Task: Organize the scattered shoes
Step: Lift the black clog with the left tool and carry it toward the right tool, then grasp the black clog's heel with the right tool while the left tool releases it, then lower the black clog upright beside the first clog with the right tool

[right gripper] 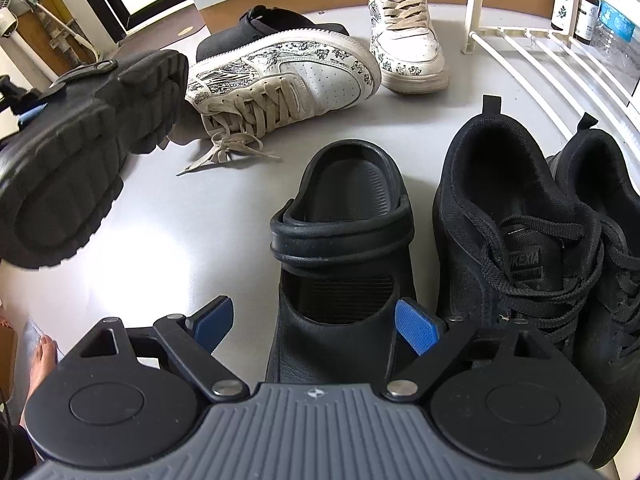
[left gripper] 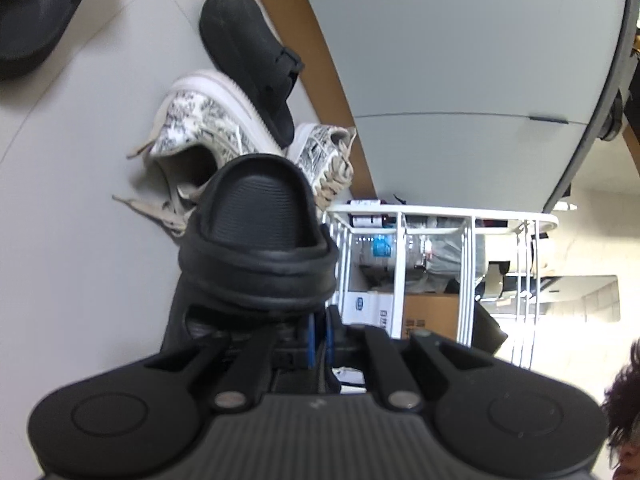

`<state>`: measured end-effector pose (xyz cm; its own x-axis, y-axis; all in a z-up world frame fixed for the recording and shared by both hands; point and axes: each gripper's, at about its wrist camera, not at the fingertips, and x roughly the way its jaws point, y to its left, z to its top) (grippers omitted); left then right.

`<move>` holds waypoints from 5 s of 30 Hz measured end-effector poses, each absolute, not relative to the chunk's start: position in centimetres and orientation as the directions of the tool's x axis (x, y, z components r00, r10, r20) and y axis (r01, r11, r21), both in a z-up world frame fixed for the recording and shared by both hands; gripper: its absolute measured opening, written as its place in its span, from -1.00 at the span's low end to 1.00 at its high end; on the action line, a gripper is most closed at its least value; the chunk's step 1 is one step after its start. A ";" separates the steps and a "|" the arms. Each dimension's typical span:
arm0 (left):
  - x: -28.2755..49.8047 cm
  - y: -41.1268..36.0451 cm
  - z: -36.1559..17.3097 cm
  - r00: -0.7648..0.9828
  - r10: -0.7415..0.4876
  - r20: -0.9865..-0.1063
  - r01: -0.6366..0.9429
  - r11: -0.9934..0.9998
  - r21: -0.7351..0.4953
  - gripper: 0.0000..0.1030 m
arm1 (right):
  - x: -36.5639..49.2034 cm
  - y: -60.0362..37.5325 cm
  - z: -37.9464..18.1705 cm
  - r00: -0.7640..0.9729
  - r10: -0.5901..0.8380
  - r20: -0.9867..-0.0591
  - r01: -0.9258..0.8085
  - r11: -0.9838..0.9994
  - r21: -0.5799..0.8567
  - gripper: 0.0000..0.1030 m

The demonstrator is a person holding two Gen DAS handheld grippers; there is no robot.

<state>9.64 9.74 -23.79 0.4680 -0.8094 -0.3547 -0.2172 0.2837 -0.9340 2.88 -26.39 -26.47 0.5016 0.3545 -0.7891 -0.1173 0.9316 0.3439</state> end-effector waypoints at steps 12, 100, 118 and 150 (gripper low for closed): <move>9.5 6.6 -28.0 0.377 -0.852 -0.363 -0.247 0.286 -0.926 -0.91 | 2.7 -26.3 -26.5 0.499 0.362 -0.787 -0.122 0.929 0.349 0.78; 3.9 22.1 -27.7 0.515 -0.534 -0.671 -0.373 0.565 -0.736 0.27 | 9.9 2.4 -22.3 0.412 0.091 -0.907 -0.246 0.969 -0.014 0.69; 4.2 20.7 -28.3 0.477 -0.561 -0.677 -0.360 0.578 -0.733 0.28 | 9.6 -0.7 -24.2 0.396 0.023 -0.918 -0.221 0.973 -0.071 0.36; 4.6 19.1 -28.8 0.431 -0.574 -0.696 -0.356 0.601 -0.716 0.28 | 7.9 -9.6 -22.8 0.317 -0.059 -0.947 -0.137 0.985 -0.107 -0.07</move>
